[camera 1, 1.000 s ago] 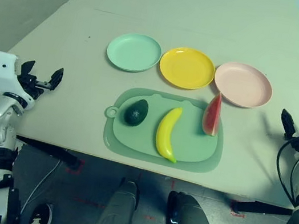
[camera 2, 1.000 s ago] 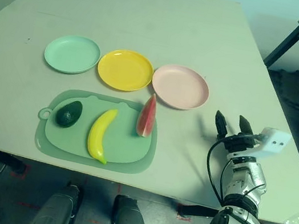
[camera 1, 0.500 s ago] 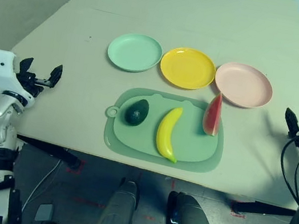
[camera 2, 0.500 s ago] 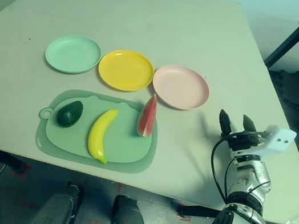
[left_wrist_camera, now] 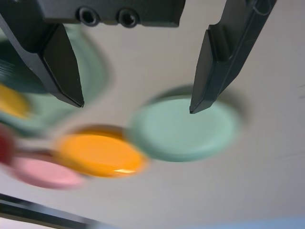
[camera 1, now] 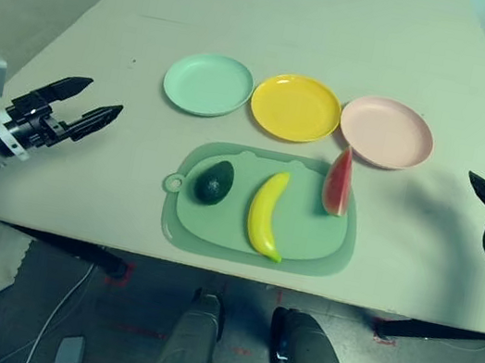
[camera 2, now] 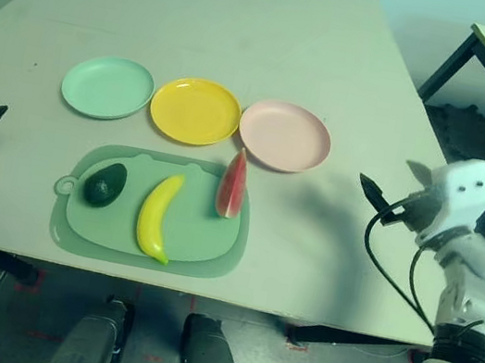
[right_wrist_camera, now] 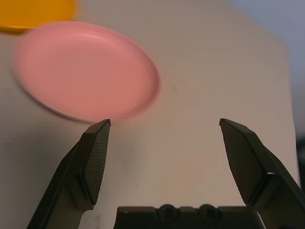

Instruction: Place the fruits into color-matched plates.

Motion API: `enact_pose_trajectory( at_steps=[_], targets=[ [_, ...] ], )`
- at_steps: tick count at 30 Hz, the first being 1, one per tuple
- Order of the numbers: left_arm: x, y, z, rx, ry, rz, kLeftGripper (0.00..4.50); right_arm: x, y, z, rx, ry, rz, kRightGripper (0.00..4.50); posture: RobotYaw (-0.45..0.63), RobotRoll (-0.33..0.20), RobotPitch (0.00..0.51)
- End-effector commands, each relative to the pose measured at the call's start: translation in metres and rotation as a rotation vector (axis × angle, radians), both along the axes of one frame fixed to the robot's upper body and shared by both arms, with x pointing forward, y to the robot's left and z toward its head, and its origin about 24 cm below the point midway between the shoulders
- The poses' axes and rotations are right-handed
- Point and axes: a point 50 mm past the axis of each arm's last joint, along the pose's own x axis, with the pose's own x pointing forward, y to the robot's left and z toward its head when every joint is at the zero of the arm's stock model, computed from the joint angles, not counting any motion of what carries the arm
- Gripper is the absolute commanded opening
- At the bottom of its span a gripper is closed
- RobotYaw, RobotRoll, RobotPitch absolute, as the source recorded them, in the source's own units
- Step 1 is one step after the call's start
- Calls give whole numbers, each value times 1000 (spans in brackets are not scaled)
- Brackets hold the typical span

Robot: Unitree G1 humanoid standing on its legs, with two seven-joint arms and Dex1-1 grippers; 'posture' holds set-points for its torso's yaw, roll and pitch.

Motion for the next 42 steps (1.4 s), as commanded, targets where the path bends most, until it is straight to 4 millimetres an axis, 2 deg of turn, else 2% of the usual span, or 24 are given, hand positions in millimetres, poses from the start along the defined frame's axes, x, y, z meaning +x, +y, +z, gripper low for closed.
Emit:
enact_pose_trajectory(
  at_steps=[1, 2, 6, 11, 16, 20, 31, 36, 42],
  targets=[
    [-6, -20, 7, 108, 50, -273, 4500, 10, 55, 36, -430, 8, 308, 4482, -81, 0, 183],
    [-7, -23, 7, 123, 58, -306, 4500, 12, 61, 40, -501, 14, 345, 4482, -80, 0, 182],
    [-9, -43, 8, 189, 83, -478, 4500, 23, 110, 52, -795, 39, 646, 4482, -63, 0, 177],
    [-7, -59, 4, 254, 99, -561, 4500, 27, 143, 47, -1062, 91, 874, 4482, -29, 0, 178],
    [-7, -67, 4, 280, 89, -591, 4500, 29, 161, 40, -1204, 98, 988, 4482, -7, 0, 184],
    [-9, -65, 2, 284, 100, -579, 4500, 29, 169, 32, -1288, 115, 1050, 4482, 2, 0, 186],
    [-11, -56, -6, 296, 137, -541, 4500, 34, 202, 12, -1338, 78, 1150, 4482, 19, 0, 192],
    [-13, -55, -7, 301, 145, -539, 4500, 39, 207, 5, -1364, 60, 1158, 4482, 26, 0, 197],
    [-14, -56, -7, 303, 141, -544, 4500, 40, 209, -16, -1412, 73, 1203, 4482, 36, 0, 204]
  ],
)
